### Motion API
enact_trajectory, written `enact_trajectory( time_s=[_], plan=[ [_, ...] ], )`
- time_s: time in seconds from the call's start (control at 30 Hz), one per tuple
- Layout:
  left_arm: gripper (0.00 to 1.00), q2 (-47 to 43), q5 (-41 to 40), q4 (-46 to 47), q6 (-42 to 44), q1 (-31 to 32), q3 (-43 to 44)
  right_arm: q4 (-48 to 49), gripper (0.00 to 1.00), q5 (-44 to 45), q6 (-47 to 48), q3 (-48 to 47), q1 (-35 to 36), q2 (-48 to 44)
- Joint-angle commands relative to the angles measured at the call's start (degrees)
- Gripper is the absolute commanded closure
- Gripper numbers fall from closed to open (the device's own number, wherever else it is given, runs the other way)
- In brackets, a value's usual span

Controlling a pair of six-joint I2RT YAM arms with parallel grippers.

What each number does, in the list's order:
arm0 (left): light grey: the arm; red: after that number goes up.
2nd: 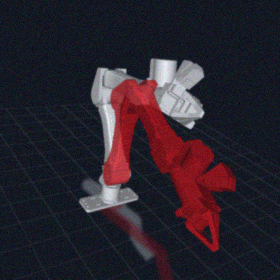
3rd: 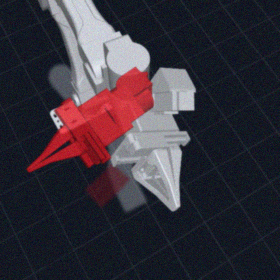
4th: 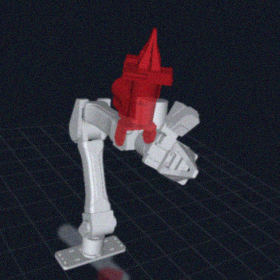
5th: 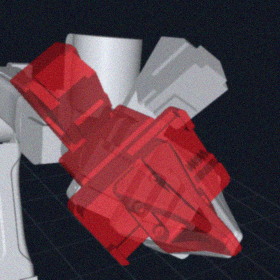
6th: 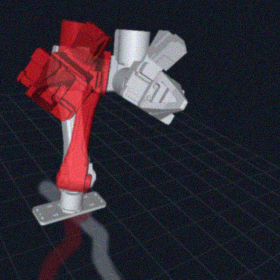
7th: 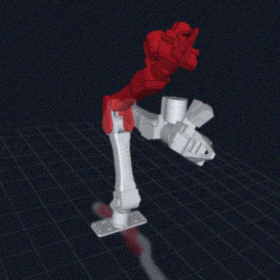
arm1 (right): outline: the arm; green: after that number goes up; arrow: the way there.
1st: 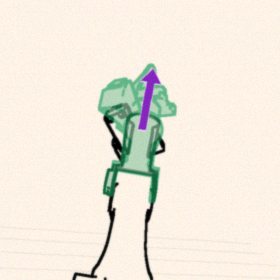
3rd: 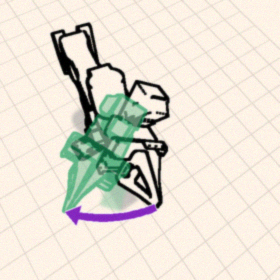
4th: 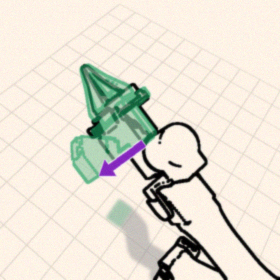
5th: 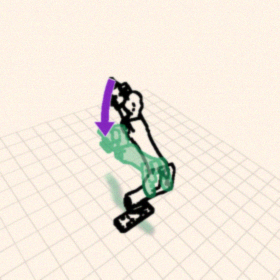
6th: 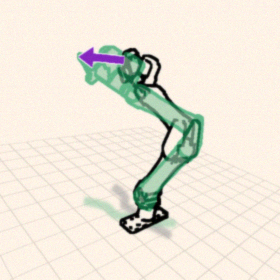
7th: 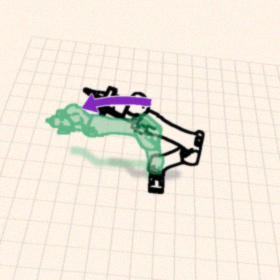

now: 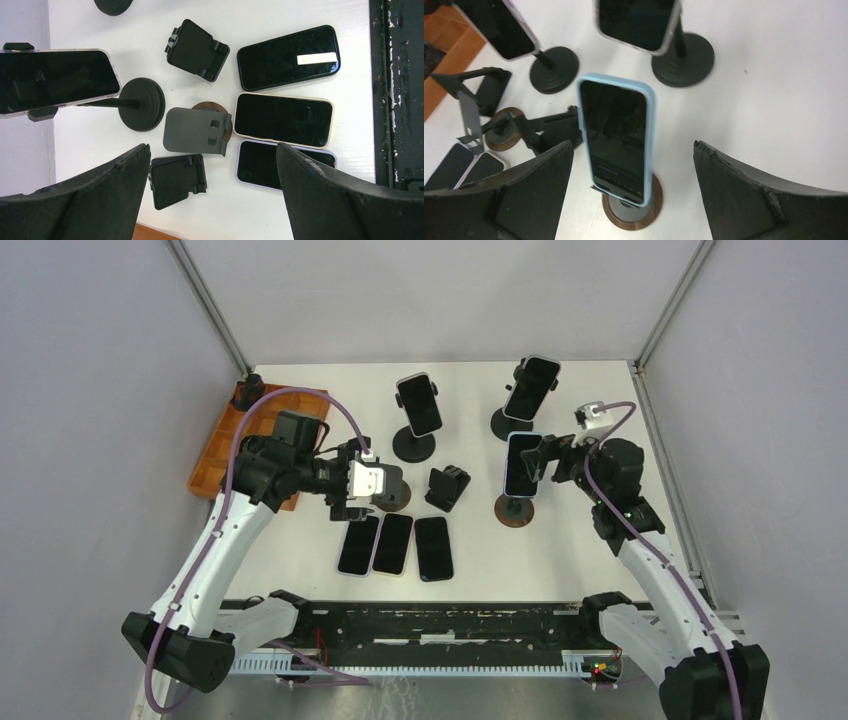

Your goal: Remove the phone from the phone stand

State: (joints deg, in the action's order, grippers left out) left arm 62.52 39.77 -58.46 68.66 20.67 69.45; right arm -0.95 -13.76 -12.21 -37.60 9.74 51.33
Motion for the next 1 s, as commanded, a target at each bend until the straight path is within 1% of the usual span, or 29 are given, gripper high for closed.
enact_trajectory(
  time_s=[0.0,0.17,0.27,0.4,0.53,0.63,0.7,0.77,0.9,0.97],
  plan=[
    [0.0,0.19,2.12,-0.51,-2.27,0.12,2.09,3.65,0.05,-9.41,-3.4,3.23,-6.24,1.11],
    [0.0,0.48,2.15,-0.54,-2.52,0.16,2.52,9.62,0.05,-14.36,-5.19,3.56,-6.57,8.2],
    [0.0,0.63,2.0,-0.68,-2.49,0.15,2.71,14.43,0.07,-16.66,-6.91,3.97,-6.62,12.52],
    [0.0,0.78,1.78,-0.81,-2.41,0.16,2.62,19.94,0.13,-19.84,-8.82,4.93,-6.55,17.03],
    [0.0,0.99,1.71,-0.94,-2.14,0.16,2.37,25.1,0.21,-22.3,-11.11,6.47,-6.61,19.91],
    [0.0,1.39,1.8,-0.92,-2.1,0.11,2.48,29.86,0.29,-24.29,-13.78,8.16,-6.56,21.32],
    [0.0,1.7,2.02,-1.12,-2.12,0.14,2.69,30.89,0.37,-24.74,-14.42,8.88,-6.57,21.68],
    [0.0,1.96,2.11,-1.19,-2.01,0.12,2.88,32.29,0.46,-25.13,-15.13,9.59,-6.5,21.77],
    [0.0,2.34,2.45,-1.36,-1.92,0.16,3.12,33.44,0.71,-25.77,-15.99,10.09,-6.55,21.57],
    [0.0,2.34,2.54,-1.43,-1.86,0.16,3.21,34.22,0.79,-26.2,-16.73,10.18,-6.44,21.25]
  ],
)
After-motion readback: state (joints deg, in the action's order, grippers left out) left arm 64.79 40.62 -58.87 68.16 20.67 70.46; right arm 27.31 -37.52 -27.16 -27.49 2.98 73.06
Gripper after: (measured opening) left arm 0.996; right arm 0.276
